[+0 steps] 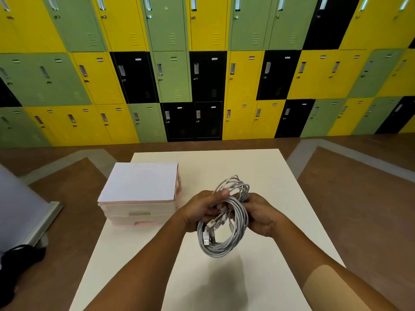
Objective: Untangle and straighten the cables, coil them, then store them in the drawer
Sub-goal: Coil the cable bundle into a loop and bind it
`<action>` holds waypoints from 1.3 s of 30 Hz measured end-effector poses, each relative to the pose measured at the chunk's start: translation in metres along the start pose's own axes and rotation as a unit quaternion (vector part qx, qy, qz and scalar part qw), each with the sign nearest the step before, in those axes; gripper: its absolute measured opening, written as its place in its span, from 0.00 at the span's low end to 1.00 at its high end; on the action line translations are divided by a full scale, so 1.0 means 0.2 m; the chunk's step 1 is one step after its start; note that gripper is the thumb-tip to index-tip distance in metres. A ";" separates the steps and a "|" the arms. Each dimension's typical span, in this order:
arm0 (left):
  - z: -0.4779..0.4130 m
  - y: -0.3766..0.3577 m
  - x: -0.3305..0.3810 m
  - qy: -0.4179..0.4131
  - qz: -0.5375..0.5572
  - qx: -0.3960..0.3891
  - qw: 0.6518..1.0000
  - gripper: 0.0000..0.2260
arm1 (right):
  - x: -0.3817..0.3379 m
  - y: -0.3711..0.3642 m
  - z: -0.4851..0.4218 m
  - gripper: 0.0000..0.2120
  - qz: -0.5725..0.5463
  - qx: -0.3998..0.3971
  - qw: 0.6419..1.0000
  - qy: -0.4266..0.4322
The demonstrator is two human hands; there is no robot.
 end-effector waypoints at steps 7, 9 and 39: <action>-0.02 0.03 0.03 -0.006 -0.029 0.014 0.999 0.18 | -0.01 0.00 -0.01 0.09 -0.027 0.012 0.999 -0.017; -0.03 0.02 0.03 -0.023 -0.025 0.021 0.999 0.15 | 0.02 0.02 -0.02 0.10 -0.046 0.024 0.998 -0.026; 0.01 0.10 0.02 -0.083 -0.012 0.052 0.995 0.10 | 0.23 -0.15 -0.01 0.15 -0.243 0.047 0.966 -0.080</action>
Point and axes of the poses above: each hand's wrist, its own z-axis away from the middle knuckle, its own y-axis out of the back of the hand, x = y × z, the point moved 8 cm from there along -z, towards the middle knuckle, and after that the axes turned 5 degrees about -z, right-handed, at the moved point
